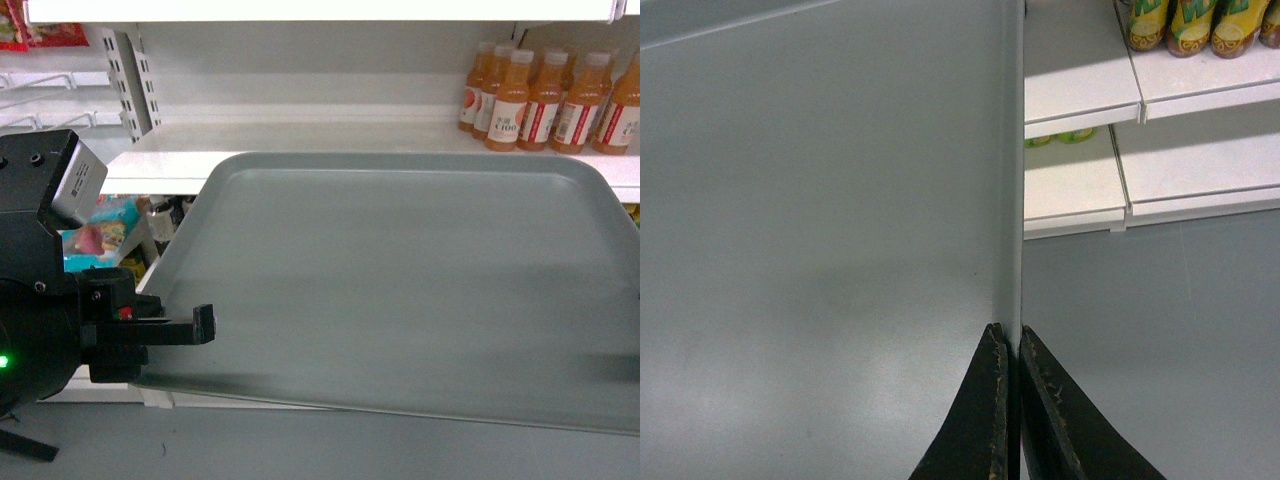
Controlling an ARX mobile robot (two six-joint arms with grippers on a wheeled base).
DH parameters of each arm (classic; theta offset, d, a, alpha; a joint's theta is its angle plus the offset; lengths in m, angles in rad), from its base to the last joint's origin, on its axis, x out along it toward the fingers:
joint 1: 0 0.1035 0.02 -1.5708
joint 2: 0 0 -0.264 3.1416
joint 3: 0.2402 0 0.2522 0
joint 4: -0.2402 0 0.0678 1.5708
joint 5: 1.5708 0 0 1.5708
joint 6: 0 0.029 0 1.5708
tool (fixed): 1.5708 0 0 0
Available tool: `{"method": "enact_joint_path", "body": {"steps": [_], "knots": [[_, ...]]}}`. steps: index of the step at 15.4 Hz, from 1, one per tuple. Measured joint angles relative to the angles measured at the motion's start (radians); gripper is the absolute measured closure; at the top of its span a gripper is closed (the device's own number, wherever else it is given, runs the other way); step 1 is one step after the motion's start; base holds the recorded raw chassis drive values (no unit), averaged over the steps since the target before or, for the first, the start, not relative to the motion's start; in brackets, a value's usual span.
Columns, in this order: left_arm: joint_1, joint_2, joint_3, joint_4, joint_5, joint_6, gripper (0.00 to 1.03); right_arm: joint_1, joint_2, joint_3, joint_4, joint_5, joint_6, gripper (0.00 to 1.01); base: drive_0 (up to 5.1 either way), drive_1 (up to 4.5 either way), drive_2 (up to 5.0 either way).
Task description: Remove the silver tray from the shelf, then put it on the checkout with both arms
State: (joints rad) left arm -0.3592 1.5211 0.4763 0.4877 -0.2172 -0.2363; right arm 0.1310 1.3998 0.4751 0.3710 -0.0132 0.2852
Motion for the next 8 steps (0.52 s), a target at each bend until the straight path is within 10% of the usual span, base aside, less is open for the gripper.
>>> {"method": "enact_joint_path", "body": {"steps": [8], "knots": [[0.000, 0.000, 0.000, 0.003, -0.001, 0.000, 1.00, 0.000, -0.001, 0.000, 0.004, -0.001, 0.003, 0.99, 0.2, -4.07, 4.5]]}}
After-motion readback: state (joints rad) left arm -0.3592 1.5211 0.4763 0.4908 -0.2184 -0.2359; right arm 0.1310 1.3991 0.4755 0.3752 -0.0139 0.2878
